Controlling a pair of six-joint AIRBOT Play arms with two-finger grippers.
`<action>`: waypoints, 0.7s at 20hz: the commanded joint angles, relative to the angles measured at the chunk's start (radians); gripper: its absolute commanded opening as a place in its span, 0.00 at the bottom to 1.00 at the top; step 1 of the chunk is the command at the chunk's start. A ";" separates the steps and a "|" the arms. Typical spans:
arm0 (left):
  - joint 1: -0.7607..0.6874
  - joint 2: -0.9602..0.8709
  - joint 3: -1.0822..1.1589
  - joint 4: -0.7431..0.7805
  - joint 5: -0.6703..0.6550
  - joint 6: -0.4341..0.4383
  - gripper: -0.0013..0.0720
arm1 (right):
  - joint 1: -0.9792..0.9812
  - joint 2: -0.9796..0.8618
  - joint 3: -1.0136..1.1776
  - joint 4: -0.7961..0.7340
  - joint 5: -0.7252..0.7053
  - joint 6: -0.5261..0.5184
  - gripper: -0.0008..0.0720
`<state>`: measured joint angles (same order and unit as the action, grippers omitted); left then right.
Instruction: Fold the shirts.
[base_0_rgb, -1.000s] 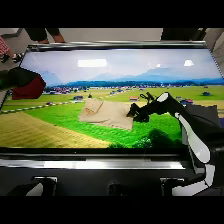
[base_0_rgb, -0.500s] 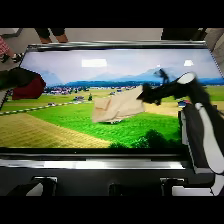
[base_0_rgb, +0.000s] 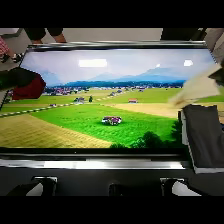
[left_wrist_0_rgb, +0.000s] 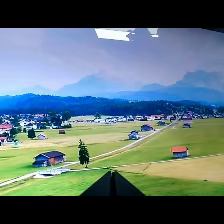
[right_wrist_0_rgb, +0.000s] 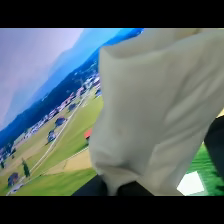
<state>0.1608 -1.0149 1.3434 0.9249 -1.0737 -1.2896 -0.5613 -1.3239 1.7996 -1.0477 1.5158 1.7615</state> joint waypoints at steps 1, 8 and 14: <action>0.000 0.000 0.000 0.000 0.000 0.000 0.07 | -0.160 0.017 0.027 -0.038 0.035 0.017 0.06; 0.000 0.000 0.000 0.000 0.000 0.005 0.07 | -0.361 0.040 0.028 -0.040 0.220 0.051 0.06; 0.000 0.000 0.000 0.000 0.000 0.008 0.07 | -0.406 0.084 -0.047 -0.240 0.337 0.077 0.06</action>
<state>0.1608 -1.0149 1.3434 0.9249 -1.0740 -1.2827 -0.9562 -1.2583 1.7992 -1.1580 1.7966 1.8236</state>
